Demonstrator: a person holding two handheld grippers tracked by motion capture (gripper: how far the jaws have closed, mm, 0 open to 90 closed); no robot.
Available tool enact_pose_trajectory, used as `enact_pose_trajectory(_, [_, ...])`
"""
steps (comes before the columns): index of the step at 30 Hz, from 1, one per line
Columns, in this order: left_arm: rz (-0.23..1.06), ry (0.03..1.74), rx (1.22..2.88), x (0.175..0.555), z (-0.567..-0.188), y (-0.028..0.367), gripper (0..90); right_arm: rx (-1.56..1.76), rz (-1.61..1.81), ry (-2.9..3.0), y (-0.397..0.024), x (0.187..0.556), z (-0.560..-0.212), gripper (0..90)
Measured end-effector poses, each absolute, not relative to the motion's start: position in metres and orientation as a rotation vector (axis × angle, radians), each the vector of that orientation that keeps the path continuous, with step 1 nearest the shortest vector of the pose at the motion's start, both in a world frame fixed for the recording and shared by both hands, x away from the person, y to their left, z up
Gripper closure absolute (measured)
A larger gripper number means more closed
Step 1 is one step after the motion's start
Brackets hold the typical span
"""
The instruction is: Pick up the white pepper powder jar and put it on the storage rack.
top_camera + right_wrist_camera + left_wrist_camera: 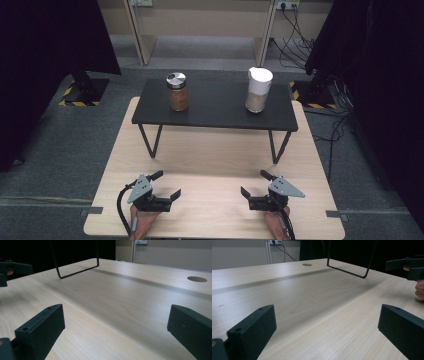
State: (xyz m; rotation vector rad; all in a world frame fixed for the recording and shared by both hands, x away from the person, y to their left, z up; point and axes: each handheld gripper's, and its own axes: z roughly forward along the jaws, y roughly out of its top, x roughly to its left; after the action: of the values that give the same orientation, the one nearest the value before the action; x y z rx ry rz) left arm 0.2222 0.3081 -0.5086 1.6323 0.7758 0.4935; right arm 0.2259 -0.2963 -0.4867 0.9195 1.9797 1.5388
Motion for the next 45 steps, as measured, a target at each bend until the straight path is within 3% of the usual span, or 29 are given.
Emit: enact_pose_trajectory(45, [0.485,0.77,1.631,0.2233,-0.509,0.309,1.3,0.985,1.559,1.962,-0.2999,0.2285,-0.4883,1.2])
